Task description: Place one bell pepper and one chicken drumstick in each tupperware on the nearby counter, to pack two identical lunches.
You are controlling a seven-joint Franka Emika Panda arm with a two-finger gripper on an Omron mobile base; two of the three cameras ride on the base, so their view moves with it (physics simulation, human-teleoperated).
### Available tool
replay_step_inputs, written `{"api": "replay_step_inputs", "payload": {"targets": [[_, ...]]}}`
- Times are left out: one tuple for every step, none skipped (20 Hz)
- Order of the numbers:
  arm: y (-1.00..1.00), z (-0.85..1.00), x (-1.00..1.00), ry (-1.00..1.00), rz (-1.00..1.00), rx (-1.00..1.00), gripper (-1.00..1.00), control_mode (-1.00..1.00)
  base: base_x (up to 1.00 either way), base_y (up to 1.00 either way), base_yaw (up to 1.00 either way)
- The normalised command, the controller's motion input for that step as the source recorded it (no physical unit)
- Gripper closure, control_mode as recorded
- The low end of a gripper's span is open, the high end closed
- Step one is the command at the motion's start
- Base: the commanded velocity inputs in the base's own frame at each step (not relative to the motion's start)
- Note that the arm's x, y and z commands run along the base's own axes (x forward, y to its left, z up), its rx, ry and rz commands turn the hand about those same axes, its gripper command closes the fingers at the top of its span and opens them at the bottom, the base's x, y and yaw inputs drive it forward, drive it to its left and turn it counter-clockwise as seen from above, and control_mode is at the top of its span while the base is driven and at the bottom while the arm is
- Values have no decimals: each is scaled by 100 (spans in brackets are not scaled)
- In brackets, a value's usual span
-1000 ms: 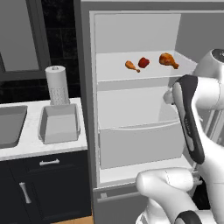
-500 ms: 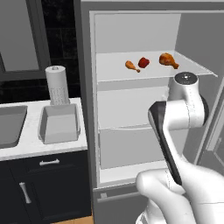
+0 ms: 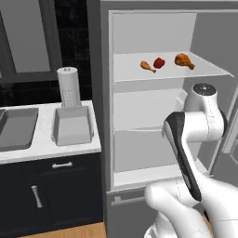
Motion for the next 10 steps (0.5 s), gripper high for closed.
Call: {"api": "replay_step_inputs", "payload": {"targets": [[0, 0, 0, 0, 0, 0, 100, 100, -76, 100, 5], [0, 0, 0, 0, 0, 0, 100, 100, -78, 100, 6], [0, 0, 0, 0, 0, 0, 100, 100, -68, 100, 6], [0, 0, 0, 0, 0, 0, 100, 100, -60, 100, 4], [0, 0, 0, 0, 0, 0, 100, 100, -52, 100, 3], [0, 0, 0, 0, 0, 0, 100, 100, -42, 100, 2], [0, 0, 0, 0, 0, 0, 100, 100, -27, 100, 1], [0, 0, 0, 0, 0, 0, 100, 100, -25, 100, 0], [0, 0, 0, 0, 0, 0, 100, 100, -20, 100, 0], [0, 0, 0, 0, 0, 0, 100, 100, -9, 100, 0]]}}
